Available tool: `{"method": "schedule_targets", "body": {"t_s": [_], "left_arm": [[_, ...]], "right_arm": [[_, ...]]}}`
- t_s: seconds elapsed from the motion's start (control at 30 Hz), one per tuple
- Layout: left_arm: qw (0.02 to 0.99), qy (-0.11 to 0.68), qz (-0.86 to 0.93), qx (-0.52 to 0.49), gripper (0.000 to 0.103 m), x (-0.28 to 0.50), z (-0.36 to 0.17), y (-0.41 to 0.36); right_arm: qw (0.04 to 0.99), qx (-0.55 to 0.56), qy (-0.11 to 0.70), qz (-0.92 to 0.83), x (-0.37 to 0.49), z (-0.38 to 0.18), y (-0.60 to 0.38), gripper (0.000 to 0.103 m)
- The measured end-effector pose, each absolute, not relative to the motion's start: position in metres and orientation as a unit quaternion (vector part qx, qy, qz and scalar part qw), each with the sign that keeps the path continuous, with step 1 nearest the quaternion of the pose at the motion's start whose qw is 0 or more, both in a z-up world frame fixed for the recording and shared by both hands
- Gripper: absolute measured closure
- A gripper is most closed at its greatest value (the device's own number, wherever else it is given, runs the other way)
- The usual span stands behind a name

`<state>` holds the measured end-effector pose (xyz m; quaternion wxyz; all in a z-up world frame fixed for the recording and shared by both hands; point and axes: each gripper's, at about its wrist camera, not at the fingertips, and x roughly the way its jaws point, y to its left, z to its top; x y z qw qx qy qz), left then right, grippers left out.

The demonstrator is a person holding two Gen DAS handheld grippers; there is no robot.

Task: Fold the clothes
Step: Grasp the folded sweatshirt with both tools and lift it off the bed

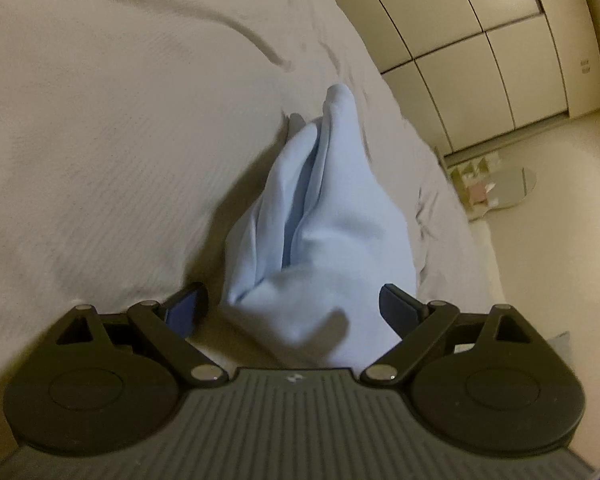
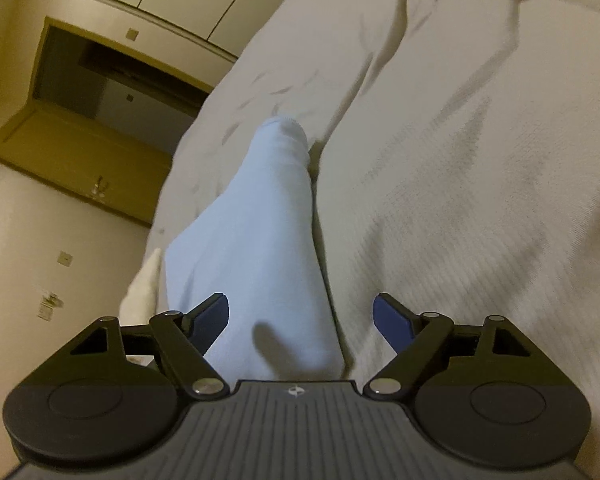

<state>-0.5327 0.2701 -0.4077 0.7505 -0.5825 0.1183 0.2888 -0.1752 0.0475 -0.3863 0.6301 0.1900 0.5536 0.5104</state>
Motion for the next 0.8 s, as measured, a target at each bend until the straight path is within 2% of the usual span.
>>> {"method": "schedule_targets", "body": {"t_s": [0.03,0.1,0.13,0.33,0.47,0.53,0.6,0.67,0.8], "left_arm": [[0.751,0.114,0.287,-0.584,0.016,-0.530,-0.409,0.273],[0.757,0.119,0.281,-0.578,0.029,-0.524,-0.410,0.280],[0.760,0.124,0.277,-0.575,0.031,-0.521,-0.411,0.283],[0.776,0.143,0.228,-0.570,0.032,-0.513,-0.415,0.307],[0.779,0.154,0.198,-0.575,0.032,-0.504,-0.420,0.322],[0.780,0.167,0.190,-0.572,0.037,-0.494,-0.420,0.331],[0.780,0.181,0.184,-0.571,0.057,-0.484,-0.422,0.340],[0.776,0.192,0.174,-0.575,0.067,-0.476,-0.422,0.346],[0.770,0.213,0.167,-0.578,0.078,-0.469,-0.412,0.352]], "right_arm": [[0.626,0.194,0.555,0.512,-0.172,-0.387,0.052,0.020],[0.618,0.201,0.557,0.517,-0.167,-0.390,0.061,0.022],[0.614,0.203,0.559,0.519,-0.164,-0.392,0.066,0.024],[0.583,0.211,0.575,0.534,-0.146,-0.404,0.097,0.030],[0.558,0.202,0.586,0.551,-0.138,-0.414,0.126,0.043],[0.549,0.194,0.591,0.558,-0.135,-0.419,0.143,0.048],[0.545,0.183,0.596,0.562,-0.133,-0.423,0.157,0.055],[0.545,0.173,0.596,0.564,-0.132,-0.425,0.164,0.068],[0.544,0.176,0.606,0.553,-0.133,-0.424,0.164,0.074]]}}
